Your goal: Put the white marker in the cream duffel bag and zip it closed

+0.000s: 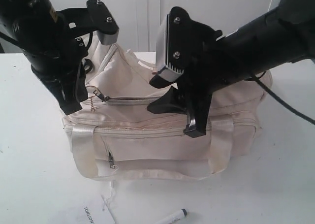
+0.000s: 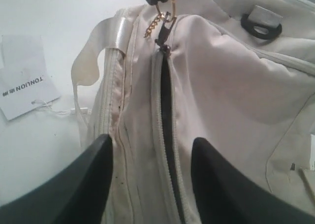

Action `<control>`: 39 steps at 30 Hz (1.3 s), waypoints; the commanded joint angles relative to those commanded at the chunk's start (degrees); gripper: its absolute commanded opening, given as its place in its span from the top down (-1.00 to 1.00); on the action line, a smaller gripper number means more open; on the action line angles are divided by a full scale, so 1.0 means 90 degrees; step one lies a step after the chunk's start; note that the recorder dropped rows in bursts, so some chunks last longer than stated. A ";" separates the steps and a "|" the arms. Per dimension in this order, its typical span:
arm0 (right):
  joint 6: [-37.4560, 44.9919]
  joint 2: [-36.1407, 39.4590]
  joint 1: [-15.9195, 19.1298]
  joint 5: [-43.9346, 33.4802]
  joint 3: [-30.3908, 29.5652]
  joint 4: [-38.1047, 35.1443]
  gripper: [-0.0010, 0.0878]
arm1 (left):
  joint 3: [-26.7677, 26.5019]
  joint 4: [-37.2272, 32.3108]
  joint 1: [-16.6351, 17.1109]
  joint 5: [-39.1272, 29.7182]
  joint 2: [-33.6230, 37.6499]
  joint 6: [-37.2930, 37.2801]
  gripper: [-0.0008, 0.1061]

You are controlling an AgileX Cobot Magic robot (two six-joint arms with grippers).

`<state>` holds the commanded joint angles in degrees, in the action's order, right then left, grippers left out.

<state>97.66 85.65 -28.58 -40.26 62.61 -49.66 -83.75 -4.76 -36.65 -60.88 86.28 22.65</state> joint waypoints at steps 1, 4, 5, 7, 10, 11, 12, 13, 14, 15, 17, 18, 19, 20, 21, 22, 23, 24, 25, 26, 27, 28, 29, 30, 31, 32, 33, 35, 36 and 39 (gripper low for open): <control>0.0000 0.0056 -0.0049 0.0202 0.0000 -0.0014 -0.10 | 0.0000 0.0000 0.0000 0.0000 0.0000 0.0000 0.99; 0.0000 0.0203 -0.0131 0.0651 0.0000 -0.0417 -0.10 | 0.0000 0.0000 0.0000 0.0000 0.0000 0.0000 0.99; 0.0000 0.0238 -0.0156 0.0710 0.0000 -0.0623 -0.10 | 0.0000 0.0000 0.0000 0.0000 0.0000 0.0000 0.99; 0.0000 0.0325 -0.0185 0.0717 0.0000 -0.0883 -0.10 | 0.0000 0.0000 0.0000 0.0000 0.0000 0.0000 0.99; 0.0000 0.0488 -0.0185 0.0629 0.0000 -0.1025 -0.10 | 0.0000 0.0002 0.0000 0.0012 0.0000 0.0000 0.99; 0.0000 0.0536 -0.0185 0.0629 0.0000 -0.1025 -0.10 | 0.0000 0.0002 0.0000 0.0012 0.0000 0.0000 0.99; 0.0000 0.0592 -0.0185 0.0629 0.0000 -0.1086 -0.10 | 0.0000 0.0002 0.0000 0.0012 0.0000 0.0000 0.99; 0.0000 0.0626 -0.0185 0.0672 0.0000 -0.1168 -0.10 | 0.0000 0.0002 0.0000 0.0012 0.0000 0.0000 0.99; 0.0020 0.0656 -0.0185 0.0689 0.0000 -0.1281 -0.10 | 0.0000 0.0002 0.0000 0.0012 0.0000 0.0000 0.99; 0.0048 0.0688 -0.0185 0.0721 0.0000 -0.1362 -0.10 | 0.0000 0.0018 0.0000 0.0010 0.0000 0.0000 0.99; 0.0274 0.0767 -0.0185 0.0722 0.0000 -0.1516 -0.10 | 0.0000 0.0033 0.0000 0.0024 0.0000 0.0000 0.99; 0.0364 0.0798 -0.0185 0.0722 0.0000 -0.1586 -0.10 | 0.0000 0.0049 0.0000 0.0036 0.0000 0.0000 0.99; 0.0463 0.0836 -0.0185 0.0722 0.0000 -0.1706 -0.10 | 0.0000 0.0073 0.0000 0.0048 0.0000 0.0000 0.99; 0.0552 0.0879 -0.0185 0.0722 0.0000 -0.1825 -0.10 | 0.0000 0.0073 0.0000 0.0046 0.0000 0.0000 0.99; 0.0613 0.0913 -0.0185 0.0722 0.0000 -0.1944 -0.09 | 0.0000 0.0086 0.0000 0.0046 0.0000 0.0000 0.99; 0.0627 0.0941 -0.0185 0.0722 0.0000 -0.2041 -0.09 | 0.0000 0.0086 0.0000 0.0046 0.0000 0.0000 0.99; 0.0627 0.0979 -0.0185 0.0722 0.0000 -0.2125 -0.09 | 0.0000 0.0100 0.0000 0.0046 0.0000 0.0000 0.99; 0.0627 0.1012 -0.0185 0.0722 0.0000 -0.2169 -0.08 | 0.0000 0.0100 0.0000 0.0046 0.0000 0.0000 0.99; 0.0627 0.1032 -0.0185 0.0722 0.0000 -0.2169 -0.06 | 0.0000 0.0100 0.0000 0.0046 0.0000 0.0000 0.99; 0.0627 0.1034 -0.0185 0.0722 0.0000 -0.2169 0.02 | 0.0000 0.0100 0.0000 0.0046 0.0000 0.0000 0.99; 0.0627 0.1045 -0.0185 0.0722 0.0000 -0.2169 0.14 | 0.0000 0.0100 0.0000 0.0046 0.0000 0.0000 0.99; 0.0627 0.1045 -0.0185 0.0722 0.0000 -0.2169 0.29 | 0.0000 0.0100 0.0000 0.0046 0.0000 0.0000 0.99; 0.0627 0.1045 -0.0185 0.0722 0.0000 -0.2169 0.44 | 0.0000 0.0100 0.0000 0.0046 0.0000 0.0000 0.99; 0.0627 0.1045 -0.0185 0.0722 0.0000 -0.2169 0.60 | 0.0000 0.0100 0.0000 0.0046 0.0000 0.0000 0.99; 0.0627 0.1045 -0.0185 0.0722 0.0000 -0.2169 0.71 | 0.0000 0.0100 0.0000 0.0046 0.0000 0.0000 0.99; 0.0627 0.1045 -0.0185 0.0722 0.0000 -0.2169 0.84 | 0.0000 0.0100 0.0000 0.0046 0.0000 0.0000 0.99; 0.0627 0.1045 -0.0185 0.0722 0.0000 -0.2169 0.95 | 0.0000 0.0100 0.0000 0.0046 0.0000 0.0000 0.99; 0.0627 0.1045 -0.0185 0.0722 0.0000 -0.2169 0.98 | 0.0000 0.0099 0.0000 0.0033 0.0000 0.0000 0.99; 0.0627 0.1045 -0.0185 0.0722 0.0000 -0.2169 0.98 | 0.0000 0.0099 0.0000 -0.0013 0.0000 0.0000 0.99; 0.0627 0.1032 -0.0185 0.0679 0.0000 -0.2169 0.98 | 0.0000 0.0044 0.0000 -0.0114 0.0000 0.0000 0.99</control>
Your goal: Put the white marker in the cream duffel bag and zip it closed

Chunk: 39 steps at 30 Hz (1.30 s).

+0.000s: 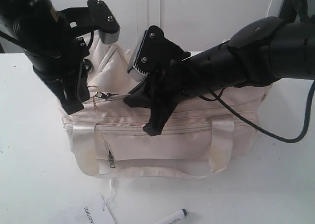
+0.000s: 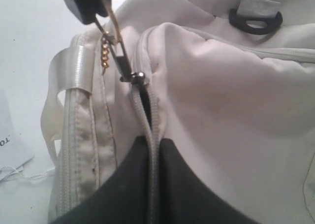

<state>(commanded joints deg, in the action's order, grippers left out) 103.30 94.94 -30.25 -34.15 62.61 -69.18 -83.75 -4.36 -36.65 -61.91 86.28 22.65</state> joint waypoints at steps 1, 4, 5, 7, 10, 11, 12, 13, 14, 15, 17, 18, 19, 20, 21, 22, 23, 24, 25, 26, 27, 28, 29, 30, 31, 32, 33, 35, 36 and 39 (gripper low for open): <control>0.0000 0.0000 0.0000 -0.0016 0.0000 0.0000 0.98 | 0.0000 -0.0051 0.0000 -0.0024 0.0000 0.0000 0.99; 0.0000 -0.0053 0.0000 -0.0042 0.0000 0.0029 0.98 | 0.0000 -0.0169 0.0000 -0.0084 0.0000 0.0000 0.99; 0.0000 -0.0083 0.0000 -0.0042 0.0000 0.0036 0.98 | 0.0000 -0.0223 0.0000 -0.0084 0.0000 0.0000 0.99; 0.0000 -0.0106 0.0000 -0.0042 0.0000 0.0036 0.98 | 0.0000 -0.0288 0.0000 -0.0097 0.0000 -0.0022 0.99; 0.0000 -0.0149 0.0000 -0.0042 0.0000 0.0036 0.98 | 0.0000 -0.0364 0.0000 -0.0097 0.0000 -0.0053 0.99; 0.0000 -0.0157 0.0000 -0.0042 0.0000 0.0036 0.98 | 0.0000 -0.0379 0.0000 -0.0097 0.0000 -0.0053 0.99; 0.0000 -0.0171 0.0000 -0.0042 0.0000 0.0036 0.98 | 0.0000 -0.0379 0.0000 -0.0097 0.0000 -0.0053 0.99; 0.0000 -0.0171 0.0000 -0.0042 0.0000 0.0036 0.98 | 0.0000 -0.0379 0.0000 -0.0097 0.0000 -0.0053 0.99; 0.0000 -0.0186 0.0000 -0.0042 0.0000 0.0036 0.98 | 0.0000 -0.0403 0.0000 -0.0097 0.0000 -0.0053 0.99; 0.0000 -0.0186 0.0000 -0.0042 0.0000 0.0036 0.98 | 0.0000 -0.0426 0.0000 -0.0115 0.0000 -0.0053 0.99; 0.0000 -0.0218 0.0000 -0.0042 0.0000 0.0036 0.98 | 0.0000 -0.0473 0.0000 -0.0124 0.0000 -0.0053 0.99; 0.0000 -0.0228 0.0000 -0.0042 0.0000 0.0036 0.98 | 0.0000 -0.0541 0.0000 -0.0141 0.0000 -0.0053 0.99; 0.0000 -0.0243 0.0000 -0.0042 0.0000 0.0036 0.98 | 0.0000 -0.0620 0.0000 -0.0169 0.0000 -0.0053 0.99; 0.0000 -0.0257 0.0000 -0.0042 0.0000 0.0036 0.98 | 0.0000 -0.0688 0.0000 -0.0171 0.0000 -0.0053 0.99; 0.0000 -0.0270 0.0000 -0.0042 0.0000 0.0036 0.98 | 0.0000 -0.0785 0.0000 -0.0199 0.0000 -0.0053 0.99; 0.0000 -0.0272 0.0000 -0.0042 0.0000 0.0049 0.98 | 0.0000 -0.0833 0.0000 -0.0214 0.0000 -0.0053 0.99; 0.0000 -0.0272 0.0000 -0.0042 0.0000 0.0049 0.98 | 0.0000 -0.0913 0.0000 -0.0244 0.0000 -0.0070 0.99; 0.0000 -0.0272 0.0000 -0.0042 0.0000 0.0049 0.98 | 0.0000 -0.1033 0.0000 -0.0280 0.0000 -0.0119 0.99; 0.0000 -0.0272 0.0000 -0.0042 0.0000 0.0049 0.98 | 0.0000 -0.1103 0.0000 -0.0316 0.0000 -0.0137 0.99; 0.0000 -0.0272 0.0000 -0.0053 0.0000 0.0049 0.98 | 0.0000 -0.1183 0.0000 -0.0359 0.0000 -0.0148 0.99; 0.0000 -0.0272 0.0000 -0.0053 0.0000 0.0049 0.98 | 0.0000 -0.1264 0.0000 -0.0411 0.0000 -0.0178 0.99; 0.0000 -0.0272 0.0000 -0.0053 0.0000 0.0049 0.98 | 0.0000 -0.1309 0.0000 -0.0446 0.0000 -0.0199 0.99; 0.0000 -0.0272 0.0000 -0.0053 0.0000 0.0049 0.98 | 0.0000 -0.1394 0.0000 -0.0462 0.0000 -0.0215 0.99; 0.0000 -0.0272 0.0000 -0.0053 0.0000 0.0049 0.98 | 0.0000 -0.1457 0.0000 -0.0475 0.0000 -0.0256 0.99; 0.0000 -0.0272 0.0000 -0.0059 0.0000 0.0049 0.98 | 0.0000 -0.1497 0.0000 -0.0475 0.0000 -0.0284 0.99; 0.0000 -0.0272 0.0000 -0.0059 0.0000 0.0049 0.98 | 0.0000 -0.1550 0.0000 -0.0475 0.0000 -0.0320 0.99; 0.0000 -0.0272 0.0000 -0.0070 0.0000 0.0049 0.98 | 0.0000 -0.1606 0.0000 -0.0475 0.0000 -0.0371 0.99; 0.0000 -0.0272 0.0000 -0.0097 0.0000 0.0061 0.98 | 0.0000 -0.1660 0.0000 -0.0475 0.0000 -0.0405 0.99; 0.0000 -0.0272 0.0000 -0.0107 0.0000 0.0061 0.98 | 0.0000 -0.1660 0.0000 -0.0475 0.0000 -0.0405 0.99; 0.0000 -0.0272 0.0000 -0.0142 0.0000 0.0061 0.98 | 0.0000 -0.1660 0.0000 -0.0475 0.0000 -0.0405 0.99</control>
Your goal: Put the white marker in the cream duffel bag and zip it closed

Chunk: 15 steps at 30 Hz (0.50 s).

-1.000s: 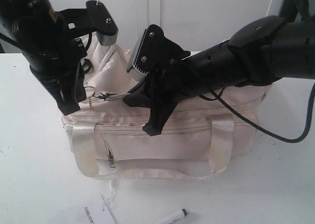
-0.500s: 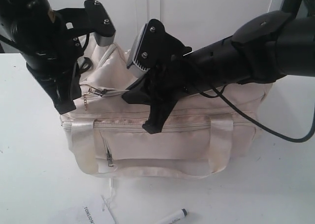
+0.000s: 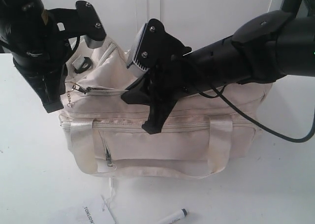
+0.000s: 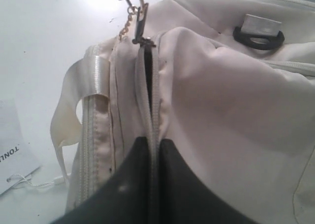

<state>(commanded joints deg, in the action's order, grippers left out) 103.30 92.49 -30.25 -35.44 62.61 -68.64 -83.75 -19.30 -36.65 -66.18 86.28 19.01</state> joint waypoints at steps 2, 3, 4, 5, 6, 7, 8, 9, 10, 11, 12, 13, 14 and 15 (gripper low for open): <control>0.0000 0.0000 0.0000 -0.0024 0.0000 0.0000 0.98 | 0.0000 -0.0058 0.0000 0.0000 0.0000 0.0000 0.99; 0.0000 0.0000 0.0000 -0.0024 0.0000 0.0013 0.98 | 0.0000 -0.0106 0.0000 0.0000 0.0000 -0.0043 0.99; 0.0000 0.0000 0.0000 -0.0024 0.0000 0.0013 0.98 | 0.0000 -0.0164 0.0000 0.0000 0.0000 -0.0091 0.99; 0.0000 0.0000 0.0000 -0.0024 0.0000 0.0013 0.98 | 0.0000 -0.0246 0.0000 0.0000 0.0000 -0.0170 0.99; 0.0000 0.0000 0.0000 -0.0024 0.0000 0.0013 0.98 | 0.0000 -0.0313 0.0000 0.0000 0.0000 -0.0186 0.99; 0.0000 0.0000 0.0000 -0.0024 0.0000 0.0013 0.98 | 0.0000 -0.0357 0.0000 0.0015 0.0000 -0.0186 0.99; 0.0000 0.0000 0.0000 -0.0036 0.0000 0.0025 0.98 | 0.0000 -0.0392 0.0000 0.0040 0.0000 -0.0186 0.99; 0.0000 0.0000 0.0000 -0.0036 0.0000 0.0025 0.98 | 0.0000 -0.0406 0.0000 0.0051 0.0000 -0.0201 0.99; 0.0000 0.0000 0.0000 -0.0036 0.0000 0.0025 0.98 | 0.0000 -0.0406 0.0000 0.0080 0.0000 -0.0235 0.99; 0.0000 0.0000 0.0000 -0.0036 0.0000 0.0025 0.98 | 0.0000 -0.0406 0.0016 0.0097 0.0000 -0.0270 0.99; 0.0000 0.0000 0.0000 -0.0036 0.0000 0.0025 0.98 | 0.0000 -0.0387 0.0066 0.0123 0.0000 -0.0285 0.99; 0.0000 0.0000 0.0000 -0.0036 0.0000 0.0025 0.98 | 0.0000 -0.0386 0.0129 0.0123 0.0014 -0.0285 0.99; 0.0000 0.0000 0.0000 -0.0036 0.0000 0.0025 0.98 | 0.0000 -0.0373 0.0203 0.0123 0.0014 -0.0285 0.99; 0.0000 0.0000 0.0000 -0.0036 0.0000 0.0025 0.98 | 0.0000 -0.0357 0.0300 0.0123 0.0014 -0.0285 0.99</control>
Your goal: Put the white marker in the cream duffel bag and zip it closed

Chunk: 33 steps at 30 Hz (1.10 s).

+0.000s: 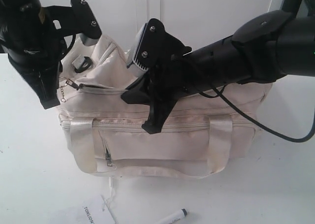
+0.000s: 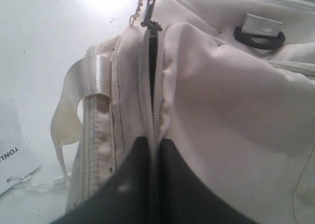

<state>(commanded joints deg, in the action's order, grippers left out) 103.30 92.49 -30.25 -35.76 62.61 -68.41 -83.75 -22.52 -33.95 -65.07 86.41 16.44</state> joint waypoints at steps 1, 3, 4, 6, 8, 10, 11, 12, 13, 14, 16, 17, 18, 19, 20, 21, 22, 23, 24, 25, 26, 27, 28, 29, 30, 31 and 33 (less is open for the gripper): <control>0.0000 0.0000 0.0000 0.0000 0.0000 0.0000 0.98 | 0.0003 0.0037 0.0100 0.0000 0.0000 0.0000 0.99; 0.0000 0.0000 0.0000 0.0000 0.0000 0.0000 0.98 | 0.0003 0.0133 0.0280 -0.0013 0.0000 0.0000 0.99; 0.0000 0.0000 0.0000 0.0000 0.0000 0.0000 0.98 | 0.0003 0.0175 0.0375 -0.0013 0.0000 0.0000 0.99; 0.0000 0.0000 0.0000 0.0000 0.0000 0.0000 0.98 | 0.0003 0.0249 0.0528 0.0001 0.0000 0.0000 0.99; 0.0000 0.0000 0.0000 0.0000 0.0000 0.0000 0.98 | 0.0003 0.0311 0.0666 0.0015 0.0000 0.0000 0.99; 0.0000 0.0000 0.0000 0.0000 0.0000 0.0000 0.98 | 0.0003 0.0412 0.0783 0.0045 0.0000 0.0000 0.99; 0.0000 0.0000 0.0000 0.0000 0.0000 0.0000 0.98 | 0.0003 0.0459 0.0813 0.0062 0.0000 0.0000 0.99; 0.0000 0.0000 0.0000 0.0000 0.0000 0.0000 0.98 | 0.0003 0.0486 0.0845 0.0088 0.0000 0.0000 0.99; 0.0000 0.0000 0.0000 0.0000 0.0000 0.0000 0.98 | 0.0003 0.0500 0.0868 0.0102 0.0000 0.0000 0.99; 0.0000 0.0000 0.0000 0.0000 0.0000 0.0000 0.98 | 0.0003 0.0515 0.0896 0.0133 0.0000 0.0000 0.99; 0.0000 0.0000 0.0000 0.0000 0.0000 0.0000 0.98 | 0.0003 0.0503 0.0898 0.0196 0.0000 0.0000 0.99; 0.0000 0.0000 0.0000 0.0000 0.0000 0.0000 0.98 | 0.0003 0.0502 0.0898 0.0234 0.0000 0.0012 0.99; 0.0000 0.0000 0.0000 0.0000 0.0000 0.0000 0.98 | 0.0014 0.0502 0.0898 0.0260 0.0000 0.0024 0.99; 0.0000 0.0000 0.0000 0.0000 0.0000 0.0000 0.98 | 0.0014 0.0502 0.0898 0.0295 0.0000 0.0024 0.99; 0.0000 0.0000 0.0000 0.0000 0.0000 0.0000 0.98 | 0.0014 0.0502 0.0898 0.0333 0.0000 0.0024 0.99; 0.0000 0.0000 0.0000 0.0000 0.0000 0.0000 0.98 | 0.0026 0.0502 0.0898 0.0364 0.0000 0.0024 0.99; 0.0000 0.0000 0.0000 0.0000 0.0000 0.0000 0.98 | 0.0054 0.0470 0.0898 0.0411 0.0000 0.0024 0.99; 0.0000 0.0000 0.0000 0.0000 0.0000 0.0000 0.98 | 0.0087 0.0426 0.0898 0.0425 0.0000 0.0024 0.99; 0.0000 0.0000 0.0000 0.0000 0.0000 0.0000 0.98 | 0.0145 0.0368 0.0898 0.0464 0.0000 0.0024 0.99; 0.0000 0.0000 0.0000 0.0000 0.0000 0.0000 0.98 | 0.0215 0.0264 0.0898 0.0513 0.0000 0.0024 0.99; 0.0000 0.0000 0.0000 0.0000 0.0000 0.0000 0.98 | 0.0290 0.0194 0.0909 0.0572 0.0000 0.0024 0.99; 0.0000 0.0000 0.0000 0.0000 0.0000 0.0000 0.98 | 0.0348 0.0165 0.0909 0.0635 0.0000 0.0024 0.99; 0.0000 0.0000 0.0000 0.0000 0.0000 0.0000 0.98 | 0.0409 0.0178 0.0958 0.0702 0.0000 0.0024 0.99; 0.0000 0.0000 0.0000 0.0000 0.0000 0.0000 0.98 | 0.0462 0.0178 0.0986 0.0778 0.0000 0.0009 0.99; 0.0000 0.0000 0.0000 0.0000 0.0000 0.0000 0.98 | 0.0502 0.0196 0.1049 0.0837 0.0000 0.0009 0.99; 0.0000 0.0000 0.0000 0.0000 0.0000 0.0000 0.98 | 0.0539 0.0236 0.1133 0.0885 0.0000 0.0009 0.99; 0.0000 0.0000 0.0000 0.0000 0.0000 0.0000 0.98 | 0.0600 0.0311 0.1291 0.0989 0.0000 0.0009 0.99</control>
<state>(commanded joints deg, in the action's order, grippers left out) 103.30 92.49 -30.25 -35.76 62.61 -68.41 -78.35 -19.72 -22.33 -56.17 86.41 16.52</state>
